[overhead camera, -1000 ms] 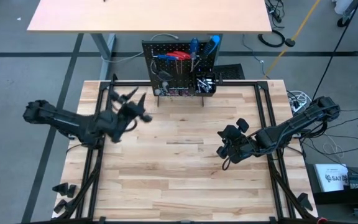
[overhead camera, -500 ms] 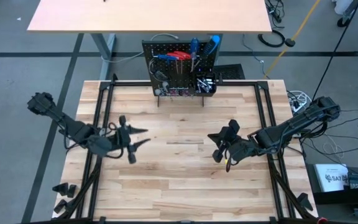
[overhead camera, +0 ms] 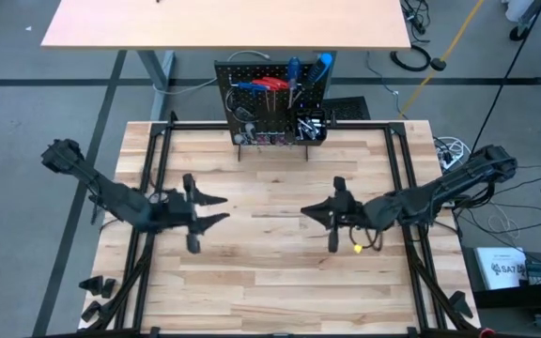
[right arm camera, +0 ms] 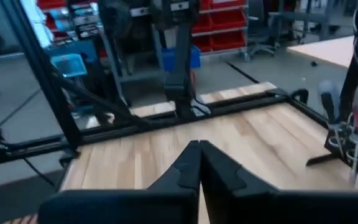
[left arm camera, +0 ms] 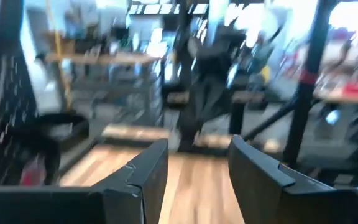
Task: Hang tools onto peg board
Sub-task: Return to Home Position
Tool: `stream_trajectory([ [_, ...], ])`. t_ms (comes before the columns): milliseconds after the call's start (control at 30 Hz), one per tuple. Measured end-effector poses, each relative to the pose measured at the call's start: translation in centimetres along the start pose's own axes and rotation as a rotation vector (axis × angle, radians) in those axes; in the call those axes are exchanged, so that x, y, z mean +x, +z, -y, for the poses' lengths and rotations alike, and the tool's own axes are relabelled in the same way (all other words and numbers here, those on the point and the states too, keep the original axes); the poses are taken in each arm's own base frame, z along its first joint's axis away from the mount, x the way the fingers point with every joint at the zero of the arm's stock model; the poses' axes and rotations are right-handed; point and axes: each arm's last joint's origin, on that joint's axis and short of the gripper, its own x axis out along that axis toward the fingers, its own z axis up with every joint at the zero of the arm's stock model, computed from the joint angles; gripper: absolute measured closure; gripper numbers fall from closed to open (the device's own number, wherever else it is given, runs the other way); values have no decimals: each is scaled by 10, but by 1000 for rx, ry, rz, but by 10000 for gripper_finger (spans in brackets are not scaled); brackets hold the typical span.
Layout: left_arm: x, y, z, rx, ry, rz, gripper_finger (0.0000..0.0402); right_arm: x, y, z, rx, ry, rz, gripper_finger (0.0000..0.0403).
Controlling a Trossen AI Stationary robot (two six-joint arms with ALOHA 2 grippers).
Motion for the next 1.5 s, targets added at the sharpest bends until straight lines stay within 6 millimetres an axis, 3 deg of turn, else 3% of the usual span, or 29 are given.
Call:
stream_trajectory([
  [167, -17, 25, -28, -25, -16, 122, 236, -23, 24, 11, -12, 19, 75, 403],
  [333, -36, 28, -53, 6, 20, 88, 236, -51, 38, 25, -52, 22, 84, 403],
  [667, -61, 16, -78, 115, 76, -52, 236, -82, 36, 54, -119, -62, -51, 403],
  [967, -77, 10, -93, 148, 128, -114, 236, -88, 21, 78, -104, -175, -79, 403],
  [1167, -88, -21, -100, 87, 130, -88, 236, -84, -10, 89, -43, -204, -82, 403],
  [1500, -99, -82, -104, -26, 80, -13, 236, -80, -49, 96, 43, -101, -52, 403],
])
